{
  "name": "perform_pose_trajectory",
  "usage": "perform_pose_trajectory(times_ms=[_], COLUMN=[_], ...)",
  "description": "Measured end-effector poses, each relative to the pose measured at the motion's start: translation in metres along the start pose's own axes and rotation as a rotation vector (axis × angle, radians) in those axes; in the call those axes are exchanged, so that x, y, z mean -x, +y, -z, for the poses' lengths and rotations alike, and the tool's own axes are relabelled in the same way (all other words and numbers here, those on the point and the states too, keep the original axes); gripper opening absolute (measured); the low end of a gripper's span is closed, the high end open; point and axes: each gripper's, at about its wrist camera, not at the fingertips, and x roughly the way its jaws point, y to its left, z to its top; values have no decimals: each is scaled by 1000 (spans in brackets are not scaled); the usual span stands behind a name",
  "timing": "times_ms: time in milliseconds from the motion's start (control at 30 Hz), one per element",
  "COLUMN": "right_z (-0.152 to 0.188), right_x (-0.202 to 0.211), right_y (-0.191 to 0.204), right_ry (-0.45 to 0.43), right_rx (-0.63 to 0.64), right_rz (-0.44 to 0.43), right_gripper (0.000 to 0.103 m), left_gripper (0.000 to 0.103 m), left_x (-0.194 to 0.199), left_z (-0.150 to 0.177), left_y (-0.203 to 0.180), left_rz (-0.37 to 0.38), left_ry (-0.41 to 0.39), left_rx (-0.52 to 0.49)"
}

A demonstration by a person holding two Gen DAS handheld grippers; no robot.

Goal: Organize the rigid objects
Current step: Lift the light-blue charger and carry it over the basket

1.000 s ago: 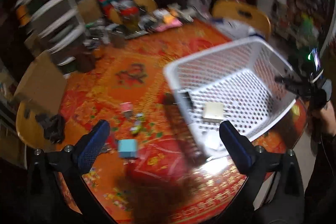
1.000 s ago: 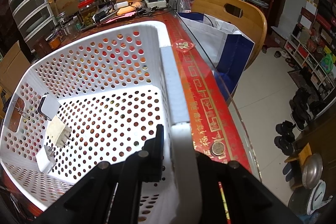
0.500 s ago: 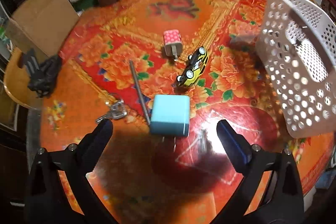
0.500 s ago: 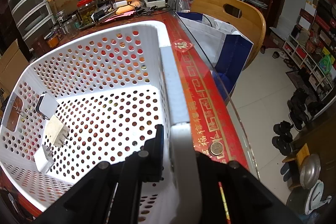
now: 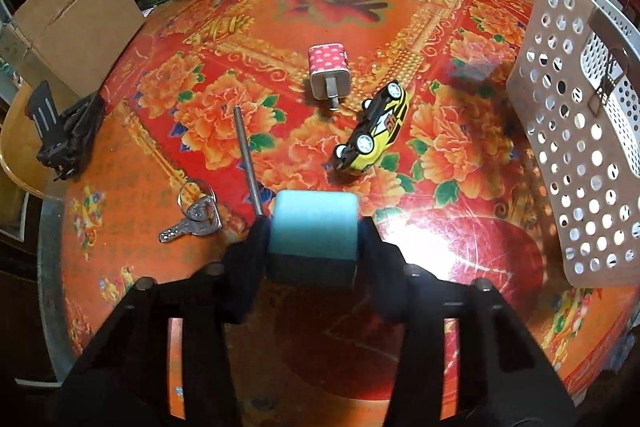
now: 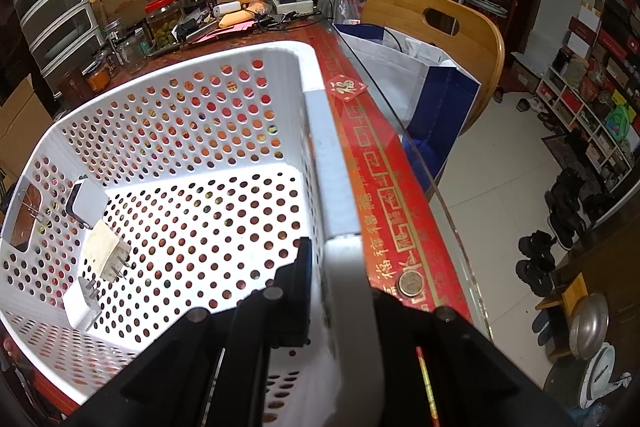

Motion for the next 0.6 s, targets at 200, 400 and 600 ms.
perform_pose_trajectory(times_ms=[200,400,600], right_z=[-2,-3,-2], right_x=[1,1,1], right_y=[1,1,0], right_ry=[-1,-4,-6], right_rx=[0,0,0], right_rz=[-5,-2,-4], right_gripper=[8,8,8], left_gripper=[41,41,41], left_x=[11,52,81], left_z=[8,17,18], left_y=[3,3,0], left_rz=[-46,-205,-296], left_ry=[-38,-205,-283], left_rx=[34,37,41])
